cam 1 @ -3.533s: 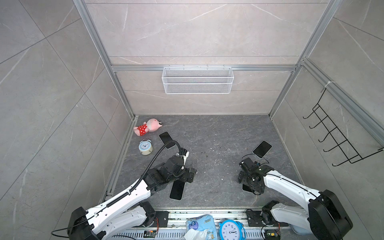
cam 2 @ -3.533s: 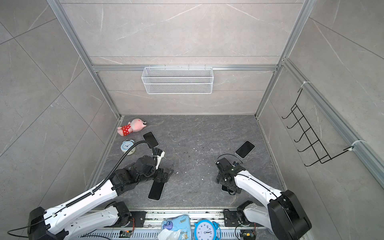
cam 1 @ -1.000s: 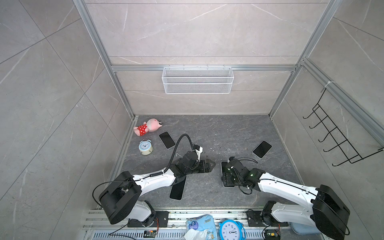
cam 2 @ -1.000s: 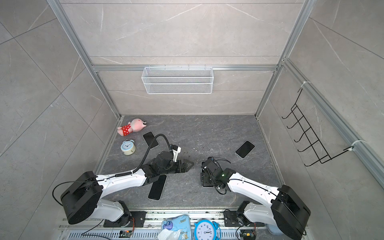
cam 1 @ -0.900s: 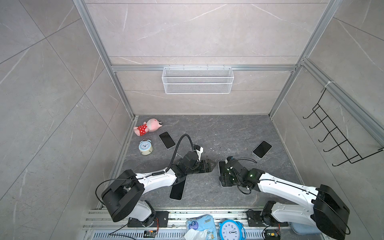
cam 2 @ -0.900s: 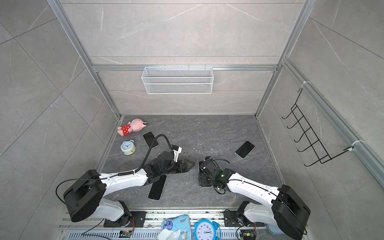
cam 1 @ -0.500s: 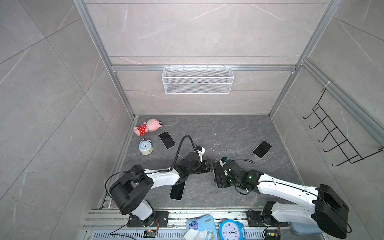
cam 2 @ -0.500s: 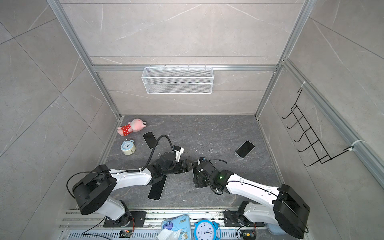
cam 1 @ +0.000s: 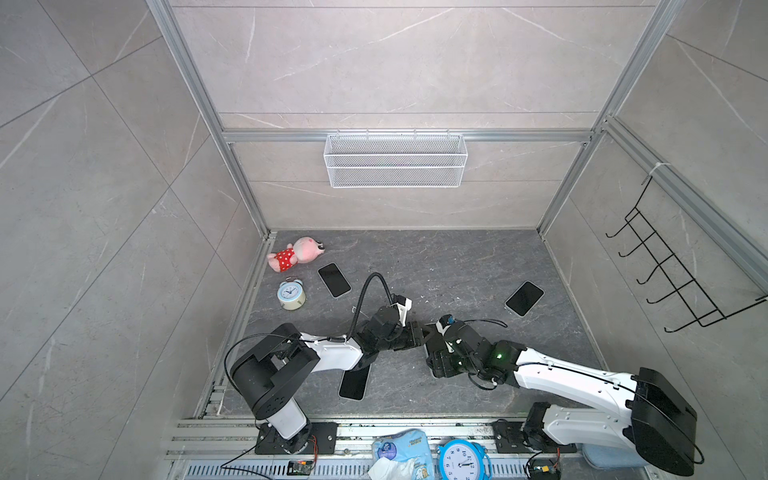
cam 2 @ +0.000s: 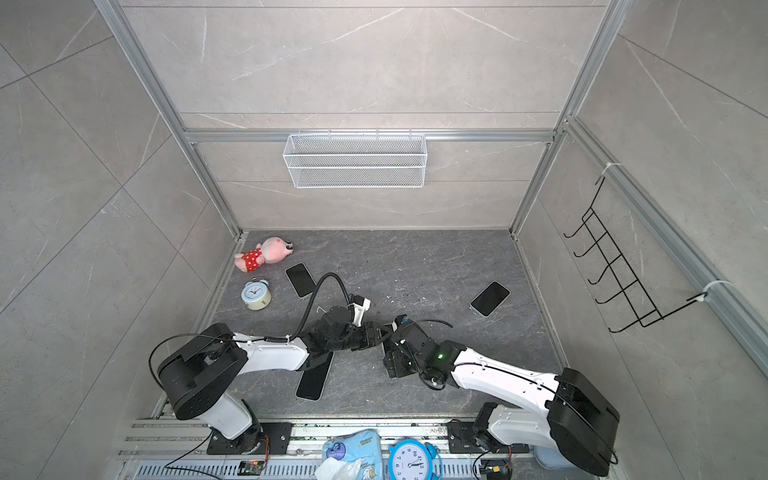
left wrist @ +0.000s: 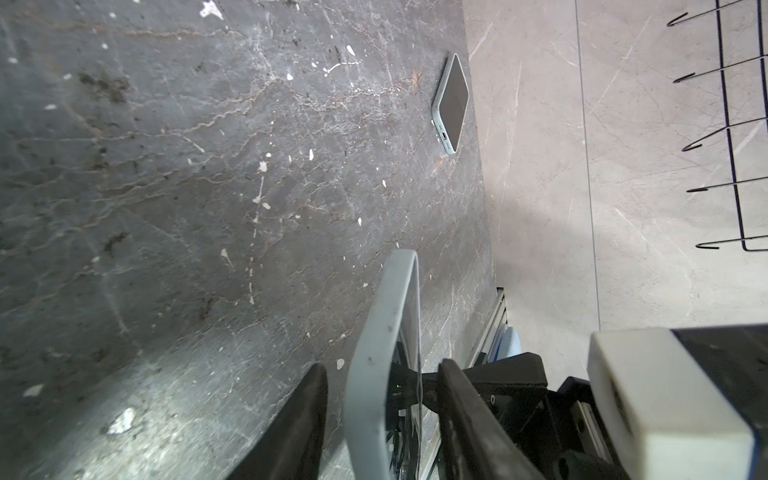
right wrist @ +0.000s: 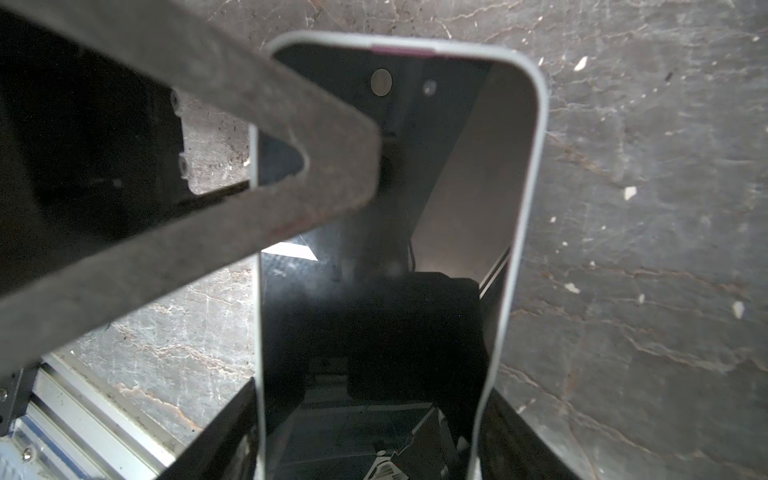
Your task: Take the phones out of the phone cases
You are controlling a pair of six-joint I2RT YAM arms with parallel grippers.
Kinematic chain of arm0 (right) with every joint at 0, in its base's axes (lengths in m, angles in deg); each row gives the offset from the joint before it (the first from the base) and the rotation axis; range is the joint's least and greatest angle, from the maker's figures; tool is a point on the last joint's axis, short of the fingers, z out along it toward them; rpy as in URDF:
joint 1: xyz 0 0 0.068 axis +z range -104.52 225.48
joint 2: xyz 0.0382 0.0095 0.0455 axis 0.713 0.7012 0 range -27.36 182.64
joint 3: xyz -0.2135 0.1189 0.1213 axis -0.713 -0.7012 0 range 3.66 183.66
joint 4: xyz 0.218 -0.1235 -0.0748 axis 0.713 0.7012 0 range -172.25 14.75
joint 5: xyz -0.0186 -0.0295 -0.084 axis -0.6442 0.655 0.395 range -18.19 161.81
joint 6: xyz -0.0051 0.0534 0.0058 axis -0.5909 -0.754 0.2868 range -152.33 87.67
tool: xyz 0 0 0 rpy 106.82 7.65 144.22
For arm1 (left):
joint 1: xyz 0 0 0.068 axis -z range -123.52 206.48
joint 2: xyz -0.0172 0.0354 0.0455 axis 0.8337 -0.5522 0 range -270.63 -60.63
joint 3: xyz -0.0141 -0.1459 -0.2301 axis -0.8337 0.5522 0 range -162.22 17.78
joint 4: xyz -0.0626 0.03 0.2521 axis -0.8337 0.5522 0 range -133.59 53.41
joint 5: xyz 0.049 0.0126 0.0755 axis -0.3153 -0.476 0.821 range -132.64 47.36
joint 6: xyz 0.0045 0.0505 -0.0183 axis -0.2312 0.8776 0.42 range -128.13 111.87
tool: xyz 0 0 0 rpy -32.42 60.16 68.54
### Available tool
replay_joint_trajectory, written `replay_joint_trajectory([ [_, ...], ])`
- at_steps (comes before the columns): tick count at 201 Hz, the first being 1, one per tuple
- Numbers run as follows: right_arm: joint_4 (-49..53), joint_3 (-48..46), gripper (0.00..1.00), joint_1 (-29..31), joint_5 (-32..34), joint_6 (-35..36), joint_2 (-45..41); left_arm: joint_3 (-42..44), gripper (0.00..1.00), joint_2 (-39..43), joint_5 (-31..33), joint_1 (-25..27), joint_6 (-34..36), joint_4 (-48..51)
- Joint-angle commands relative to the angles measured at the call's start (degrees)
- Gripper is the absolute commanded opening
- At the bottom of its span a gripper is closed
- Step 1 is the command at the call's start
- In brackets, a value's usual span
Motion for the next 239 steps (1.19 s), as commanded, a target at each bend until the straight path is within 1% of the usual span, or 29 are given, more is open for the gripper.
replay_joint_trajectory([
  [1, -2.42, 2.47, 0.05, 0.53, 0.11, 0.99, -1.1, 0.19, 0.38, -0.85, -1.47, -0.44, 0.09, -3.24],
  [18, -2.33, 2.38, 0.05, 0.6, 0.33, 1.0, -1.09, 0.23, 0.3, -1.16, -1.65, -0.5, -0.01, -3.24],
  [74, -2.06, 2.09, 0.02, 0.77, 0.81, 1.21, -1.73, 0.62, 0.12, -1.75, -1.51, -0.76, -0.48, -3.47],
  [86, -2.06, 2.07, 0.02, 0.77, 0.82, 1.22, -1.84, 0.83, 0.07, -1.61, -1.64, -0.76, -0.4, -3.53],
  [100, -2.06, 1.95, 0.04, 0.77, 1.07, 1.23, -2.15, 0.89, 0.0, -1.24, -1.65, -0.85, -0.41, -3.54],
  [113, -2.13, 1.95, 0.09, 0.8, 1.27, 1.04, -2.64, 1.09, 0.0, -0.5, -1.35, -1.0, -0.48, -3.58],
  [121, -2.23, 1.99, 0.15, 0.77, 1.34, 0.67, -3.08, 1.36, 0.0, 0.28, -0.93, -1.11, -0.49, -3.53],
  [122, -2.23, 2.08, 0.18, 0.77, 1.34, 0.62, -3.16, 1.41, 0.0, 0.42, -0.85, -1.15, -0.5, -3.51],
  [125, -2.24, 2.04, 0.21, 0.79, 1.34, 0.52, -3.27, 1.52, 0.0, 0.73, -0.63, -1.18, -0.49, -3.57],
  [130, -2.24, 2.11, 0.31, 0.77, 1.42, 0.26, -3.67, 1.68, 0.0, 1.42, -0.26, -1.22, -0.41, -3.58],
  [137, -2.28, 2.2, 0.41, 0.78, 1.45, -0.09, -4.32, 1.87, 0.0, 2.28, 0.28, -1.36, -0.4, -3.45],
  [140, -2.24, 2.25, 0.47, 0.77, 1.51, -0.36, -4.78, 1.94, 0.0, 2.79, 0.54, -1.48, -0.35, -3.31],
  [141, -2.24, 2.25, 0.47, 0.77, 1.51, -0.36, -4.78, 1.97, 0.0, 2.94, 0.63, -1.47, -0.39, -3.27],
  [147, -2.3, 2.33, 0.55, 0.77, 1.52, -0.76, -5.59, 2.09, 0.0, 3.96, 1.3, -1.55, -0.44, -2.88],
  [163, -3.03, 2.23, 0.71, 0.82, 0.45, -1.34, -8.61, 2.51, 0.0, 7.73, 4.4, -1.79, 0.08, -0.5],
  [181, -3.89, 2.25, 0.84, 0.85, -0.83, -1.84, -12.87, 2.61, 0.0, 12.95, 8.78, -1.99, 1.53, 3.29],
  [202, -4.42, 2.22, 0.95, 0.89, -1.56, -2.14, -17.46, 3.11, 0.0, 19.43, 14.37, -2.17, 2.64, 6.61],
  [215, -4.69, 2.16, 0.99, 0.9, -1.8, -2.34, -20.34, 3.3, 0.0, 22.83, 17.35, -2.25, 3.11, 8.06],
  [239, -4.96, 2.35, 1.0, 0.86, -2.54, -2.78, -24.49, 3.75, 0.0, 28.3, 22.02, -2.24, 3.54, 9.17],
])
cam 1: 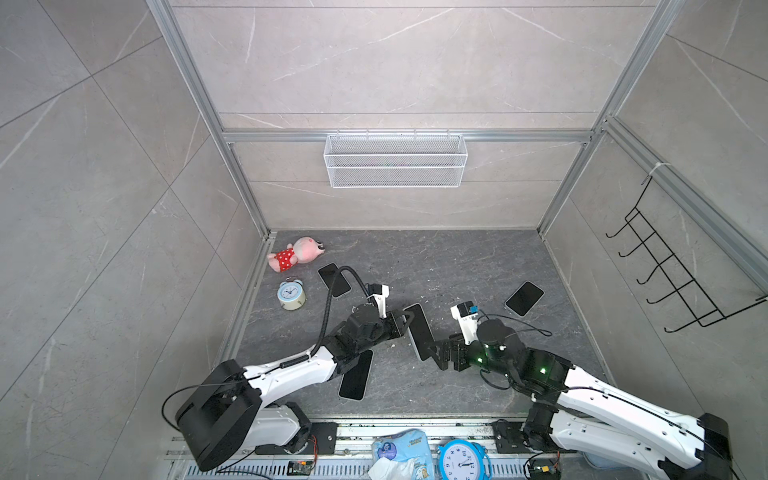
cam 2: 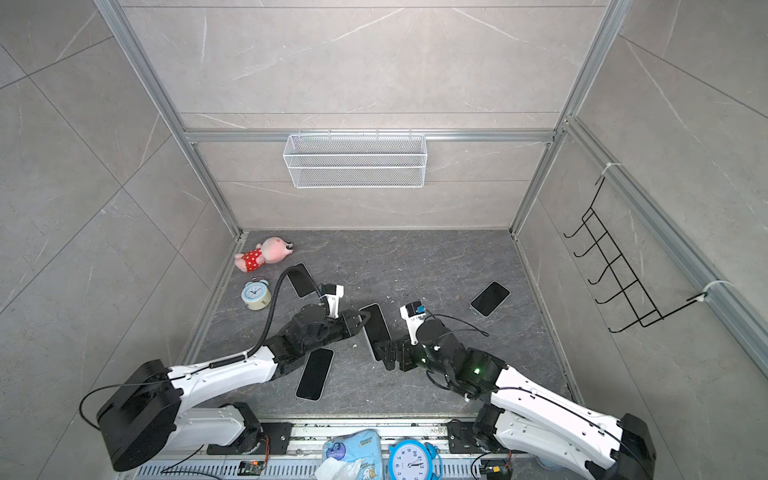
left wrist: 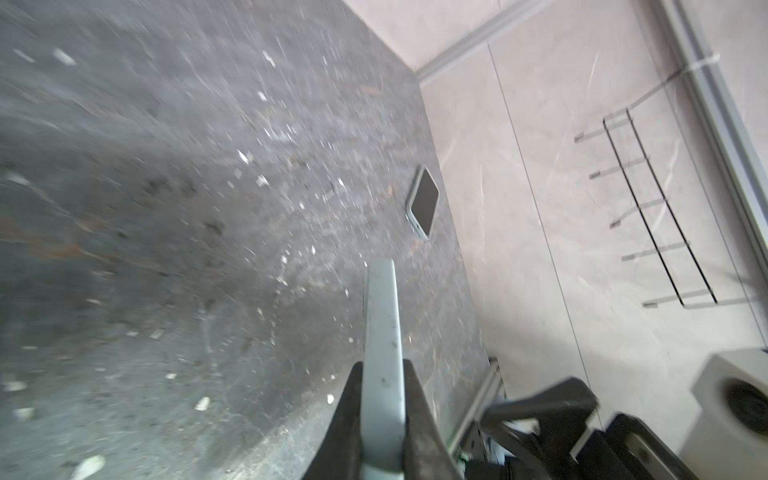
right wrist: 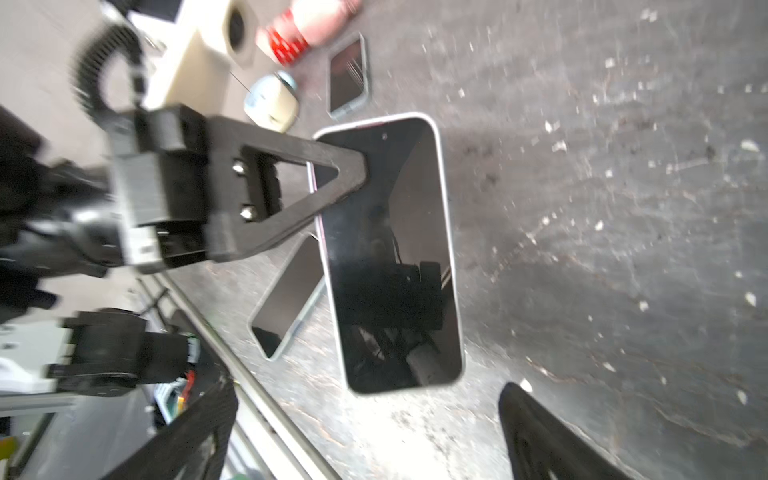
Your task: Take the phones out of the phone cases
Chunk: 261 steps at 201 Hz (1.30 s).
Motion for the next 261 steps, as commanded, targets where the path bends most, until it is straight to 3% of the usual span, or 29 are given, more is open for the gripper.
replay_joint_trajectory([
  [1, -1.27, 1.54, 1.0, 0.16, -1.05, -0.94, -3.11, -0.43, 0.0, 5.97, 7.63, -0.02, 1.72, -0.41],
  [66, -0.64, 2.43, 1.0, 0.17, -1.78, -2.3, -7.9, -0.2, 0.0, 14.25, 14.12, -0.02, 0.98, -2.85],
  [119, -5.05, 0.54, 1.0, 0.14, -2.49, -5.82, -10.3, 0.24, 0.0, 15.75, 15.26, -0.02, -1.67, -10.04],
  [195, -26.77, -10.12, 0.99, 0.17, -3.55, -14.39, -9.57, 2.39, 0.0, 12.26, 18.24, -0.02, -11.14, -23.75],
  [261, -47.52, -15.86, 0.9, 0.12, -2.03, -19.91, -2.04, 3.86, 0.0, 8.77, 19.36, 0.06, -19.54, -32.3],
])
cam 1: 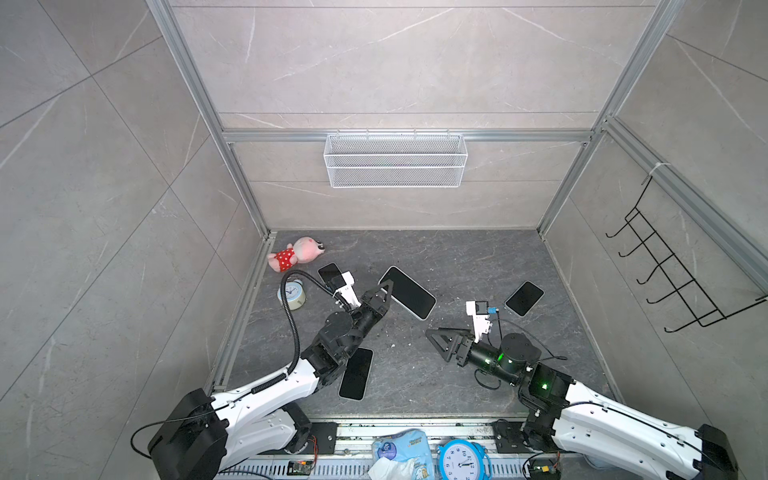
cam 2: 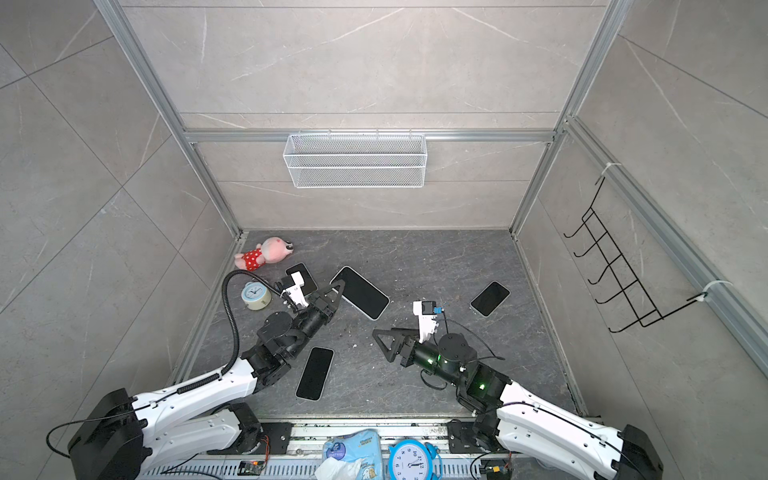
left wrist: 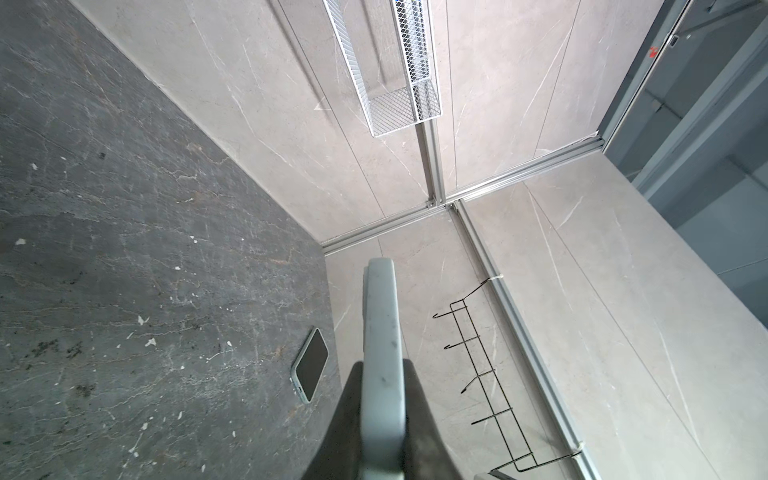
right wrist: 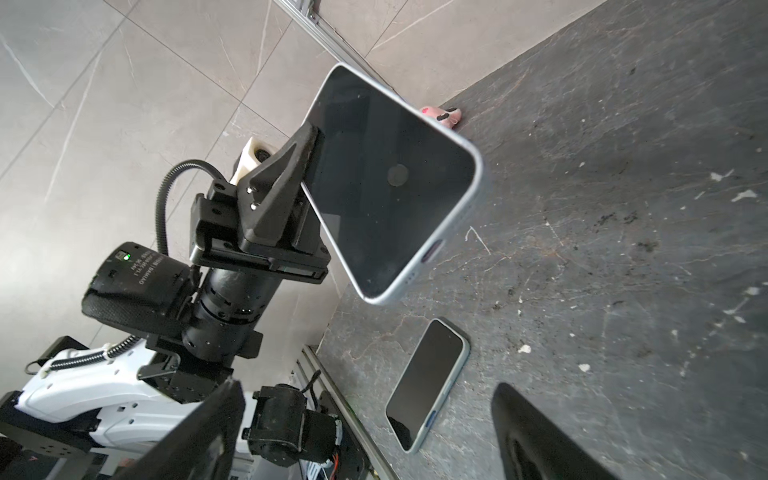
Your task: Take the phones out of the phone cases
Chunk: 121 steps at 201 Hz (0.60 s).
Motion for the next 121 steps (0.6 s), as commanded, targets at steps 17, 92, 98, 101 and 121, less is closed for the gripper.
replay_joint_trajectory([
  [17, -20.3, -3.74, 0.84, 0.12, 1.89, -4.93, 4.05, 0.14, 0.0, 0.1, 2.38, 0.06, -6.1, -12.36],
  [92, -36.07, -4.31, 0.54, 0.12, 1.51, -8.01, 12.62, 1.55, 0.0, 0.69, 3.35, 0.06, -8.52, -13.64],
  [98, -36.17, -4.07, 0.53, 0.17, 1.6, -8.13, 12.99, 1.62, 0.0, 0.69, 3.36, 0.06, -8.6, -13.81],
  [101, -36.23, -4.0, 0.52, 0.12, 1.6, -8.21, 13.18, 1.72, 0.0, 0.76, 3.36, 0.06, -8.61, -13.91],
  [121, -37.48, -3.77, 0.49, 0.13, 1.86, -8.72, 14.7, 1.71, 0.0, 0.95, 3.36, 0.06, -8.78, -14.01],
])
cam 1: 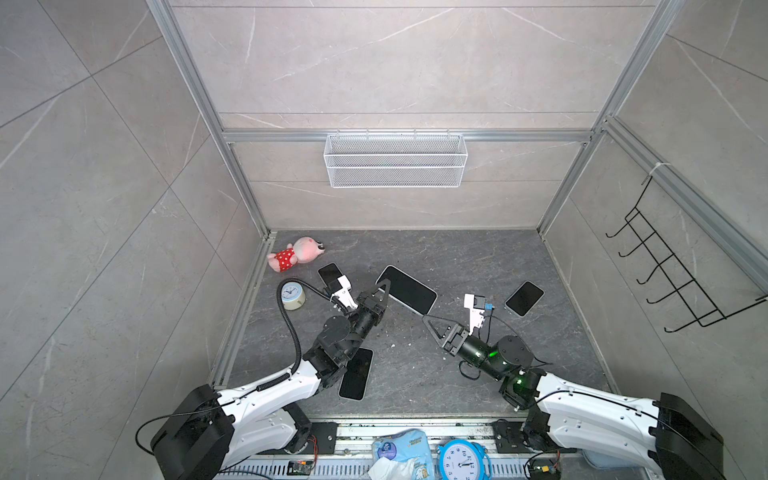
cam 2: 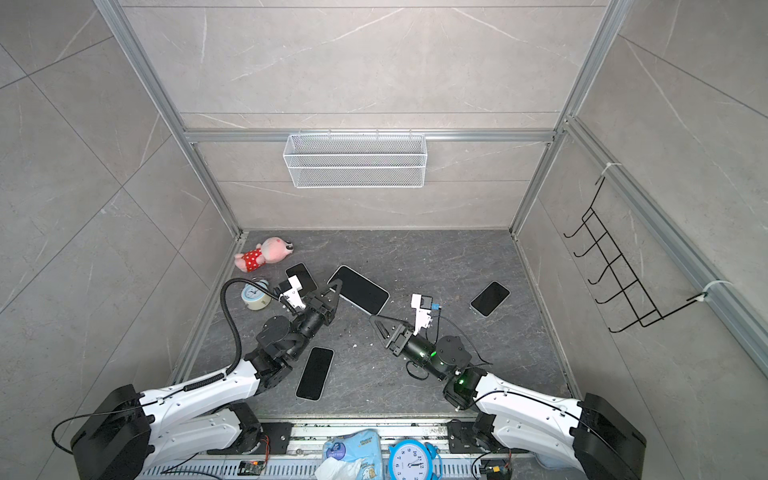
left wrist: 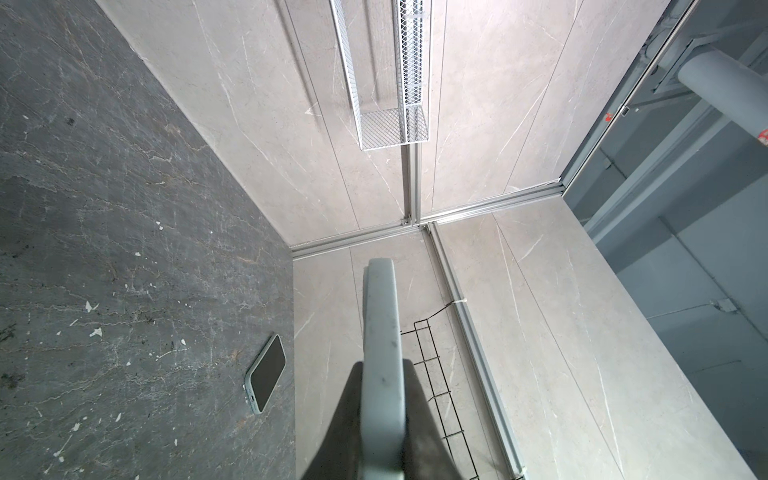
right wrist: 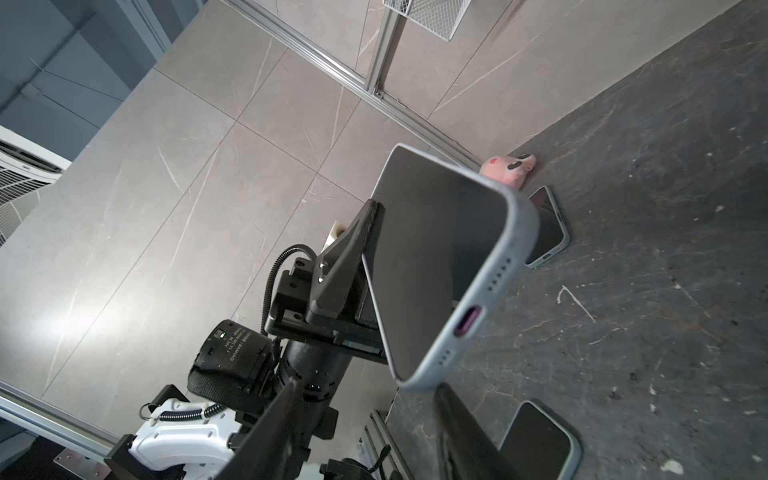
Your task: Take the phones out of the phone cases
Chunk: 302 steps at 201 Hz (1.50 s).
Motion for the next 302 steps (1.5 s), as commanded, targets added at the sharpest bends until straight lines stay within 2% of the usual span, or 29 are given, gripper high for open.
replay_joint_trajectory([
  [1, -5.62, 0.2, 0.49, 0.15, 0.75, -1.26, 1.43, -0.65, 0.0, 1.57, 1.46, 0.04, -1.45, -7.74],
  [70, -10.62, -0.9, 0.37, 0.15, 1.62, -3.18, 4.72, -0.01, 0.0, 1.7, 1.69, 0.02, -1.91, -7.81],
  [151, -11.19, -0.85, 0.25, -0.04, 2.07, -3.37, 5.63, 0.67, 0.0, 1.74, 1.85, 0.04, -2.29, -8.14],
  [198, -11.77, -0.68, 0.16, -0.11, 2.07, -3.66, 6.43, 0.93, 0.0, 1.57, 1.52, 0.04, -2.64, -8.38],
  [302, -12.59, -0.85, 0.04, -0.76, 1.72, -4.06, 7.6, 0.9, 0.0, 0.51, 0.87, 0.04, -3.25, -9.61],
])
